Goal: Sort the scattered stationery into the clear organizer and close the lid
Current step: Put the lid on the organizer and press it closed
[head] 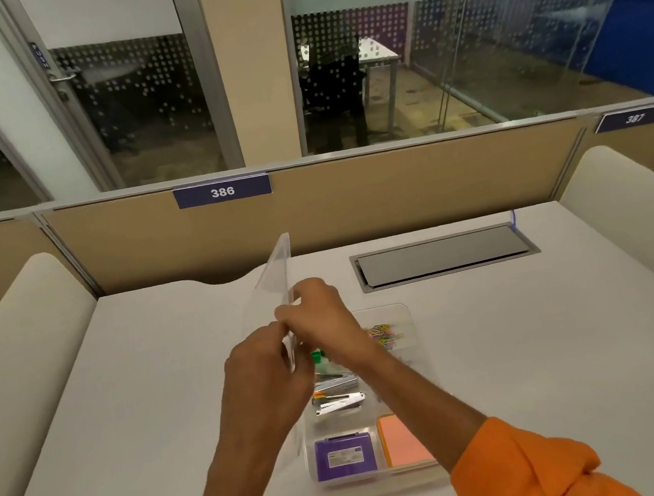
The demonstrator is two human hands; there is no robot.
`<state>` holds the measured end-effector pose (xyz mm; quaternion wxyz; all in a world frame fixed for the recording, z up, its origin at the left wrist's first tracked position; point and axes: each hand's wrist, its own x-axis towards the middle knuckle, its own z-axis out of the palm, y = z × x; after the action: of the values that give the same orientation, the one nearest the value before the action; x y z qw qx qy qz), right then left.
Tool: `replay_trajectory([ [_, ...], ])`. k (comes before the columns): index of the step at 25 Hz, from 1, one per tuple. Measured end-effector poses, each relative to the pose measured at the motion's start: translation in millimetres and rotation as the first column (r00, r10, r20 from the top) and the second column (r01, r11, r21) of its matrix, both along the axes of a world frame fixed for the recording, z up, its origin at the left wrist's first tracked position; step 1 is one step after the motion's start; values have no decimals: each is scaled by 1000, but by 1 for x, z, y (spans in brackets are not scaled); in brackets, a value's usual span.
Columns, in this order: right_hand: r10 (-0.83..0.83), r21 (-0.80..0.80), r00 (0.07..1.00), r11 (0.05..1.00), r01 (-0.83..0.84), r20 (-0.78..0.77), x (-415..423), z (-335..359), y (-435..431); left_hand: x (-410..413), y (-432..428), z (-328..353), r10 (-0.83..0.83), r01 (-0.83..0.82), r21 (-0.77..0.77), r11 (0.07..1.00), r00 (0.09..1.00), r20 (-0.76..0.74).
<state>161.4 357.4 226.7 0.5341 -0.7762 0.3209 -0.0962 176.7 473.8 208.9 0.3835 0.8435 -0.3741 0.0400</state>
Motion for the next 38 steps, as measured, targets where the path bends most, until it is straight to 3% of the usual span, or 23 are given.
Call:
replay_trajectory([
  [3,-85,167,996,983,80,21,-27,-5,-36,1,-11,-11,-101,110,115,987,991,-85],
  [5,-126,313,991,943,109,37,-50,-14,-60,21,-12,-44,4,12,158,987,995,-103],
  [8,-205,331,978,925,187,21,-80,-45,-89,53,-6,-109,207,-139,277,951,951,-231],
  [11,-299,357,954,890,285,-17,-96,-88,-107,49,-5,-149,233,-153,187,970,801,-552],
  [14,-356,366,933,863,349,-51,-108,-136,-120,33,-13,-168,169,-176,57,983,725,-668],
  [15,-368,322,928,872,367,-62,-110,-150,-122,27,-17,-172,158,-171,45,984,730,-665],
  [18,-371,-77,908,929,363,-196,-118,-180,-127,9,-30,-180,196,-202,58,978,776,-599],
  [20,-362,-242,898,922,304,-250,-120,-191,-127,1,-37,-184,225,-223,75,972,788,-573],
  [30,-348,-490,929,837,245,-130,-124,-227,-126,1,-36,-206,226,-220,77,972,812,-538],
  [38,-310,-389,949,883,263,-62,-130,-240,-127,-6,-33,-211,260,-263,81,961,773,-579],
])
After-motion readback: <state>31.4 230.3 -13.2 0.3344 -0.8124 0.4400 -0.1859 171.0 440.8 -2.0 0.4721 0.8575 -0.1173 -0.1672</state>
